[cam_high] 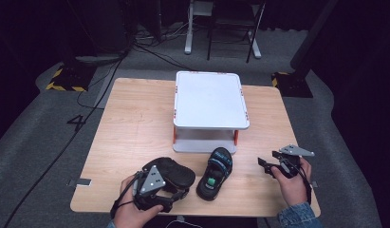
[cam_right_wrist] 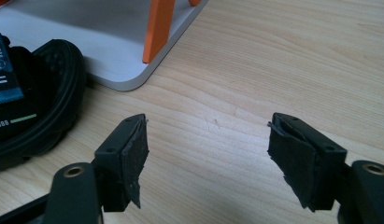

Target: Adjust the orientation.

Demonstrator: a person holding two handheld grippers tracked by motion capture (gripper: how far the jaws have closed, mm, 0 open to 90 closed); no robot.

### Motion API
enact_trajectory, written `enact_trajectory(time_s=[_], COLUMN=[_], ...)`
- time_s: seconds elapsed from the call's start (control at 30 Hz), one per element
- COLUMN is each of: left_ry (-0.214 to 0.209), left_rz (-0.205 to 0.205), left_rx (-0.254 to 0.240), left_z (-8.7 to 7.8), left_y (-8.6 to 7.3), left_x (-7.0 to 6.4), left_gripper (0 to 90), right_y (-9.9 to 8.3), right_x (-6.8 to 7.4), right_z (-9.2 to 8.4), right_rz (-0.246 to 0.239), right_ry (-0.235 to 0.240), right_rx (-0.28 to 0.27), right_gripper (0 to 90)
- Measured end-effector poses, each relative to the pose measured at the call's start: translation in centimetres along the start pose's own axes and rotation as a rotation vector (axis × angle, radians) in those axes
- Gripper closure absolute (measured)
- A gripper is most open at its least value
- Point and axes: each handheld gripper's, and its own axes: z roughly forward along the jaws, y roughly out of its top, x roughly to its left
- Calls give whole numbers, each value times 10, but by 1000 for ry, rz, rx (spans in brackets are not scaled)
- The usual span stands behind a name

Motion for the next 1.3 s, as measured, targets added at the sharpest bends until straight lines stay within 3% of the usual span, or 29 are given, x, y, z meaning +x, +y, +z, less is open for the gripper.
enact_trajectory(time_s=[0.1,0.27,0.4,0.53,0.7,0.73,0.77,0.9,1.17,1.3], left_ry=[-8,-6,-17,0,8,26,19,-11,18,32], left_rz=[35,49,55,66,13,-20,-49,-77,-48,-30], left_rx=[4,15,-4,-4,-20,19,20,-40,-32,-54], left_z=[11,25,29,30,24,25,27,31,50,47], left_y=[8,14,13,12,10,9,7,4,15,17], left_x=[-7,-6,-3,-5,7,10,14,23,25,24], left_gripper=[181,176,187,205,337,285,181,161,182,216], right_y=[-1,-4,-5,-7,-8,-8,-8,-8,-9,-10], right_x=[0,-1,-2,-4,-5,-4,-4,-4,-5,-6], right_z=[-1,-1,-2,-3,-2,-2,-1,0,-1,-2], right_rz=[0,6,10,22,27,29,29,27,30,31], right_ry=[2,4,4,9,10,11,11,16,11,12], right_rx=[1,6,9,13,11,13,13,15,19,16], right_gripper=[292,292,293,293,293,293,293,293,293,293])
